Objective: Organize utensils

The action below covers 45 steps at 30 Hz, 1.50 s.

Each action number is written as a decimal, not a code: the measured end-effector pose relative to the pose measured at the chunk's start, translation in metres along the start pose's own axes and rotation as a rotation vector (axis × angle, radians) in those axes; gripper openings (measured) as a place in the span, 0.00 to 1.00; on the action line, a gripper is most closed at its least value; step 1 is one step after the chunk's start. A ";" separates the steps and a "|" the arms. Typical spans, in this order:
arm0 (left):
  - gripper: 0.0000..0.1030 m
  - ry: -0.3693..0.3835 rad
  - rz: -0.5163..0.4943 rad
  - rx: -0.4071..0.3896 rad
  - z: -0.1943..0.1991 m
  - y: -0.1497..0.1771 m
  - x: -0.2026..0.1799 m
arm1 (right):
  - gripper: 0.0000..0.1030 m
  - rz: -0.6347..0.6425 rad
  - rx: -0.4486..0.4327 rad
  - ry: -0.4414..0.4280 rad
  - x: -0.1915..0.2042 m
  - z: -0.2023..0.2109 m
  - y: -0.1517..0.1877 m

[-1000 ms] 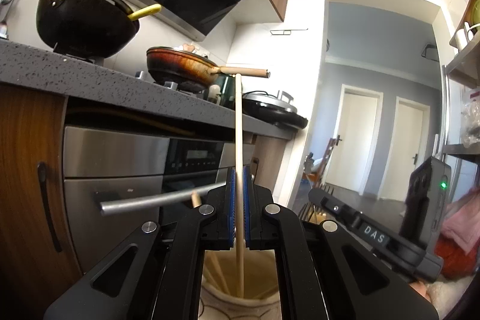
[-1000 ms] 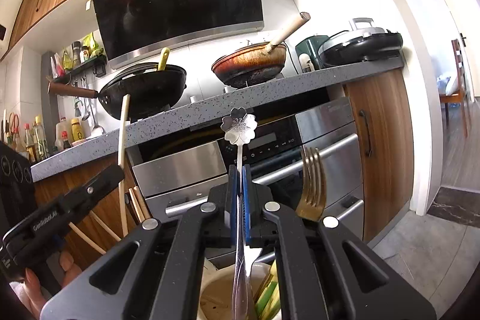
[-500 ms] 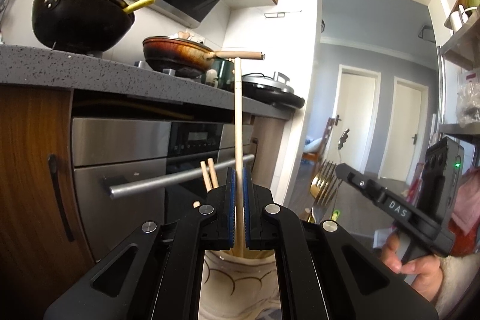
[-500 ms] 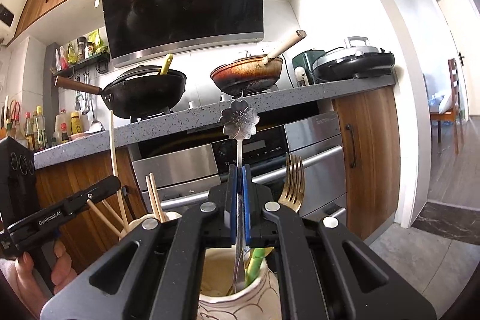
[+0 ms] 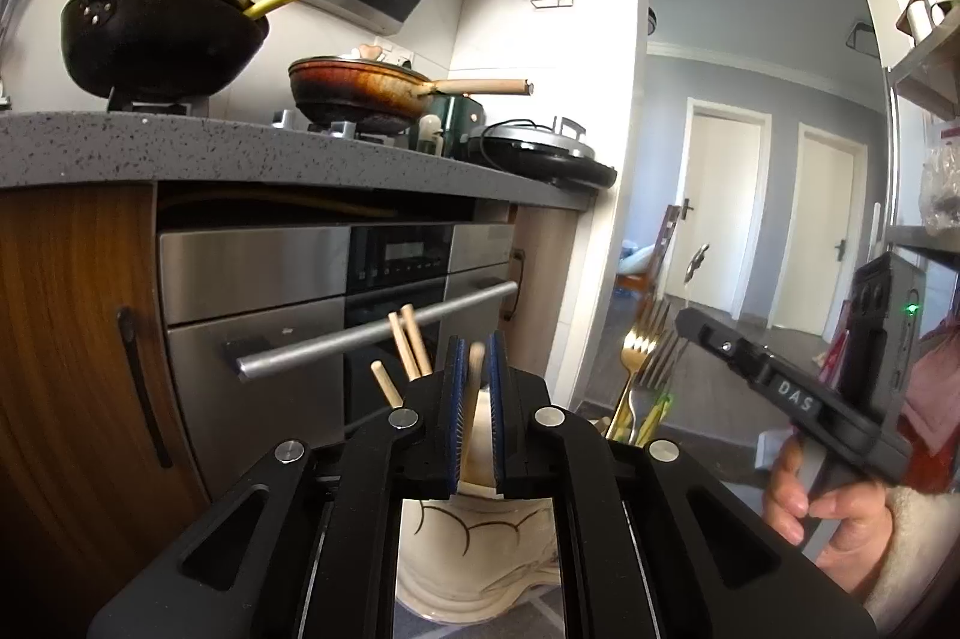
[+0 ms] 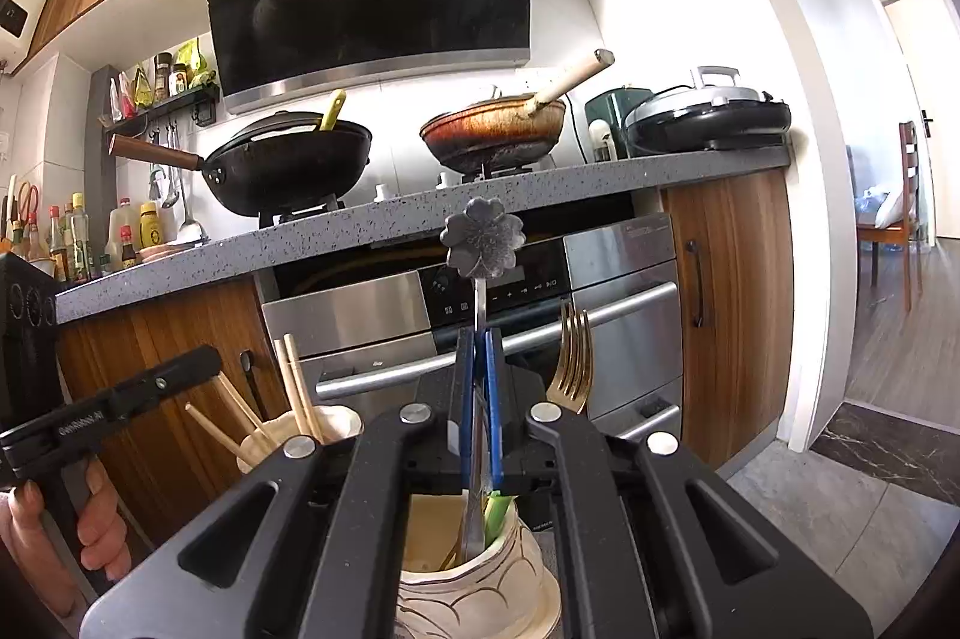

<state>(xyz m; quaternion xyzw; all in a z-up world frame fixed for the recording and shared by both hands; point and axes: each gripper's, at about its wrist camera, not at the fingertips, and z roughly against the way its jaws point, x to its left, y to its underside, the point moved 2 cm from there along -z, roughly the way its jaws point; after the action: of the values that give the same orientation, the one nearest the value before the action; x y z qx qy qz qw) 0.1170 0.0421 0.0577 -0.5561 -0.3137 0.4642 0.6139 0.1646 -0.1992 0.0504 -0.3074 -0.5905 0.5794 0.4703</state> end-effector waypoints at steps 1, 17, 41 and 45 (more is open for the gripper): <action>0.10 0.001 -0.003 -0.002 0.002 -0.001 -0.001 | 0.05 0.002 0.007 -0.002 0.000 -0.001 -0.001; 0.12 -0.027 -0.028 0.031 0.030 0.001 -0.009 | 0.31 -0.012 0.112 -0.008 0.008 0.022 0.003; 0.76 -0.169 -0.080 0.128 0.066 0.095 -0.028 | 0.66 0.061 0.264 0.142 -0.001 0.074 0.090; 0.83 -0.187 -0.082 0.121 0.066 0.099 -0.028 | 0.81 0.081 0.207 0.139 0.003 0.082 0.088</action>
<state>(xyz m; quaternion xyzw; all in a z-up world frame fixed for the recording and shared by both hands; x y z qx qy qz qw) 0.0252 0.0372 -0.0231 -0.4592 -0.3635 0.5065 0.6328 0.0727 -0.2168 -0.0249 -0.3203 -0.4804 0.6331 0.5155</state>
